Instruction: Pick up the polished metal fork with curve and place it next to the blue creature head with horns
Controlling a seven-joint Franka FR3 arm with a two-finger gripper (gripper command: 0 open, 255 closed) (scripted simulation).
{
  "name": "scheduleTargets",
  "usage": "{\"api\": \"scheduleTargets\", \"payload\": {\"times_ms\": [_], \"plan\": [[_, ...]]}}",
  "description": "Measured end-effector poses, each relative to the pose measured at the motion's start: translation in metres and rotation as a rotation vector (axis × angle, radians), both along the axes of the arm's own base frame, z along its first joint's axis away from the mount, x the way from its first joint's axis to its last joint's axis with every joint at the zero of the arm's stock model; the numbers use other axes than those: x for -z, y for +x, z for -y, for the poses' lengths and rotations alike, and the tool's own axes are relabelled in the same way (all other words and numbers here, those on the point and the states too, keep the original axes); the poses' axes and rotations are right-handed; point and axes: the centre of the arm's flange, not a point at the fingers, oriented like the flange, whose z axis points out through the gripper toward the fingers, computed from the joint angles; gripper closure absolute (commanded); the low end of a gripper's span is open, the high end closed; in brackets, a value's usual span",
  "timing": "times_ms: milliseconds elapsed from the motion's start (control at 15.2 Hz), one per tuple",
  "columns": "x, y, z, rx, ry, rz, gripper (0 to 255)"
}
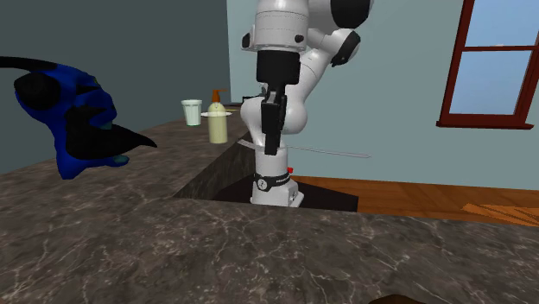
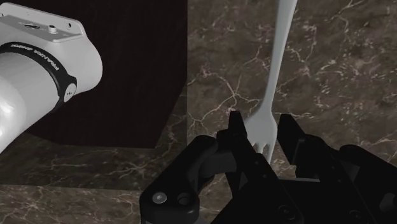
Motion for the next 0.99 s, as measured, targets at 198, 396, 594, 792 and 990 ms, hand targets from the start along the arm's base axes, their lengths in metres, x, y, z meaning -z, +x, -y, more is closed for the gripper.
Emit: {"api": "scheduleTargets", "payload": {"times_ms": [198,396,594,792,990], "plan": [[-0.017,0.0,0.0,0.0,0.0,0.0,255],[-0.032,0.0,0.0,0.0,0.0,0.0,255],[-0.049,-0.001,-0.001,0.0,0.0,0.0,255],[-0.064,-0.002,-0.001,0.0,0.0,0.0,255],[-0.08,-0.001,0.0,0.0,0.0,0.0,255]]}}
